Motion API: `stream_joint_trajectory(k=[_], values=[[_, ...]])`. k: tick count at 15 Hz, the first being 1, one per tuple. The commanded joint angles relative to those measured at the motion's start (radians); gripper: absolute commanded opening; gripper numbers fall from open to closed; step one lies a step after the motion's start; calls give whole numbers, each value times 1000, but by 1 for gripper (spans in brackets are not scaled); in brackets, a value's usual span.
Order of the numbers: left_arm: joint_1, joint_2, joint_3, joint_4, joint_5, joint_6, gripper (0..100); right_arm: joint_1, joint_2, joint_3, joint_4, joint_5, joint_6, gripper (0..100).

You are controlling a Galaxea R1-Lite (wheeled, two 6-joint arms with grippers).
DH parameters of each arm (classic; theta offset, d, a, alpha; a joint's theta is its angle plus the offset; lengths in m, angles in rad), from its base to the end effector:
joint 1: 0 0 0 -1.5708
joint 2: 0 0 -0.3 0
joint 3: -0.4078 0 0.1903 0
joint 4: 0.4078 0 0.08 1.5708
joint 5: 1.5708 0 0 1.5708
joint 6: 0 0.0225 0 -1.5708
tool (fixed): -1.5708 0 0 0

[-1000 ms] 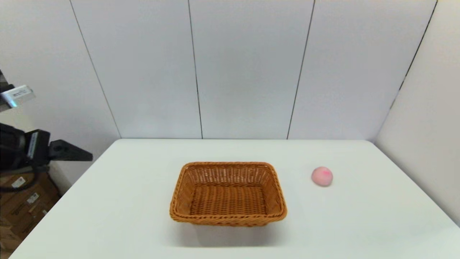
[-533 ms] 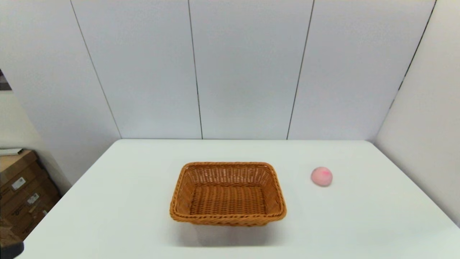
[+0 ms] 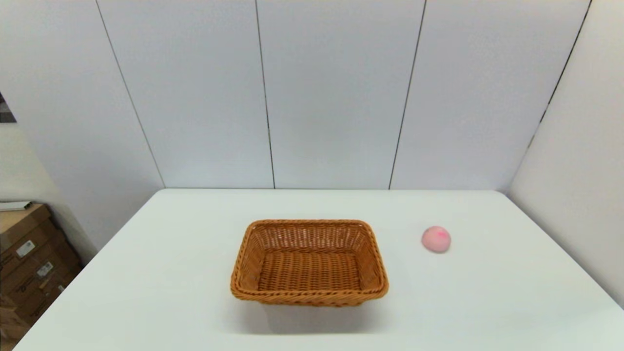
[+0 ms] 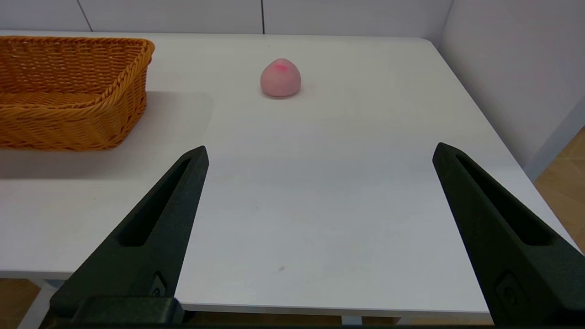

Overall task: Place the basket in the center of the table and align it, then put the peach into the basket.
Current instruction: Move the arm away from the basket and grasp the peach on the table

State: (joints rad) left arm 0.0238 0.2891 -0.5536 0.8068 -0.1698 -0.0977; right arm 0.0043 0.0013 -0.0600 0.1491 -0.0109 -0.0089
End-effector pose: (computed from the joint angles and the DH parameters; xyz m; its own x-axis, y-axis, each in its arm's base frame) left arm -0.0510 -0.0050 0.1513 0.8480 -0.1488 -0.5087 0.0703 0.9829 -0.1703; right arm -0.0280 -0.0004 0.0767 0.9959 -0.0066 -0.0903 0.0058 0.9999 -0.0098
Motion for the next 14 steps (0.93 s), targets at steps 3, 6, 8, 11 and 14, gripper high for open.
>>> stream_joint_trajectory(k=[3,6,8,11,14], values=[[-13,-154,322,-477,182,-4,100,0,-1,0,0,0,0,100],[-18,-194,420,-581,184,3,100,0,-1,3,-10,2,1,100],[-19,-260,448,-589,184,21,100,0,-1,3,-13,2,1,100],[-24,-291,488,-638,196,39,100,0,-1,-3,1,-9,1,100],[-24,-291,501,-684,196,39,100,-4,184,-235,152,-27,66,100]])
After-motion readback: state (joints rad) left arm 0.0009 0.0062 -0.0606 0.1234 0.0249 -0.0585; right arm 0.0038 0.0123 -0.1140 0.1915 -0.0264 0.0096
